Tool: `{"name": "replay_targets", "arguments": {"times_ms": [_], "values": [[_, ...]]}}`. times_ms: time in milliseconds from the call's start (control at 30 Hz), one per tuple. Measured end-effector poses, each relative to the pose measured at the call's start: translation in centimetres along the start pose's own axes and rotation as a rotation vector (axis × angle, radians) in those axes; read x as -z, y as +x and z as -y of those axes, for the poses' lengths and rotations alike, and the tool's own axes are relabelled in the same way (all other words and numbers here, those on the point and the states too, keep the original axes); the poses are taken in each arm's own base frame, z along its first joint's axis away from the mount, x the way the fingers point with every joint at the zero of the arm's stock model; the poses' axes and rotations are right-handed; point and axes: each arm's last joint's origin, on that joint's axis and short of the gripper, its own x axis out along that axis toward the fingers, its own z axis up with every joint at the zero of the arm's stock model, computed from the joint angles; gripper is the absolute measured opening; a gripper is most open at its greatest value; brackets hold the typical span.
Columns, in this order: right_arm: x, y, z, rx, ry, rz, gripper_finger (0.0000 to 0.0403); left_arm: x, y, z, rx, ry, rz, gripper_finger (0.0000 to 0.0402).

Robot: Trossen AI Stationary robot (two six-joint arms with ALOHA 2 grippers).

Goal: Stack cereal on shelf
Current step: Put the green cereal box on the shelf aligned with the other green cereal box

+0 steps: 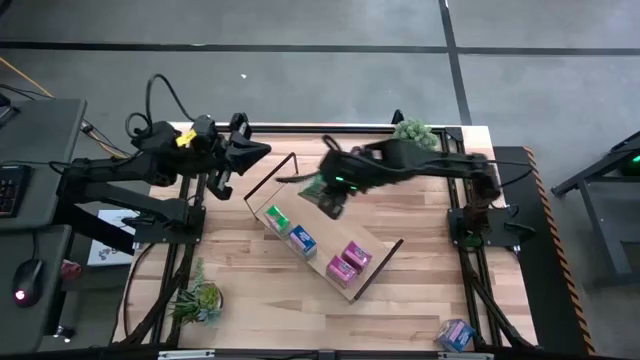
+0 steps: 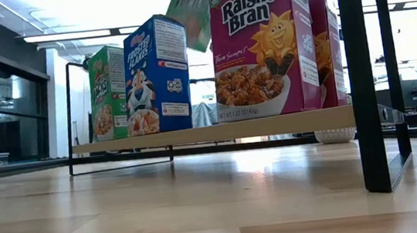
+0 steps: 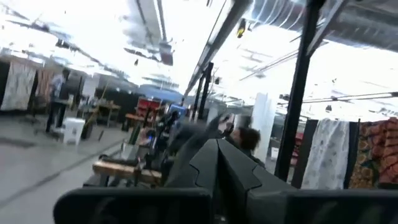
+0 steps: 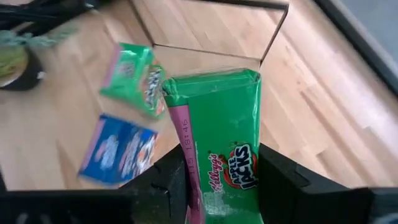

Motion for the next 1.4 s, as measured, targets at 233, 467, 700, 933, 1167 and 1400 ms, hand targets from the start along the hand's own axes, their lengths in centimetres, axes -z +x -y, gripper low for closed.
{"name": "replay_targets", "arguments": {"times_ms": [233, 467, 700, 933, 1167, 1400], "values": [[-1.6, 7.7, 0.7, -0.040, 0.133, -0.113, 0.0138, 0.0, 0.0, 0.2, -0.001, 0.035, -0.012, 0.0000], [-1.4, 11.6, 0.9, -0.031, 0.217, -0.200, 0.0138, 0.0, 0.0, 0.2, -0.002, -0.008, -0.011, 0.0000], [-1.1, 12.8, 0.6, -0.022, 0.288, -0.230, 0.0138, 0.0, 0.0, 0.2, -0.003, -0.009, -0.009, 0.0000], [-1.4, 12.9, 0.5, -0.045, 0.295, -0.194, 0.0138, 0.0, 0.0, 0.2, -0.004, -0.009, -0.010, 0.0000], [-1.4, 12.9, 0.5, -0.040, 0.285, -0.193, 0.0138, 0.0, 0.0, 0.2, -0.004, -0.009, -0.011, 0.0000], [-1.4, 12.9, 0.4, -0.049, 0.269, -0.193, 0.0138, 0.0, 0.0, 0.2, -0.004, -0.008, -0.011, 0.0000]]}}
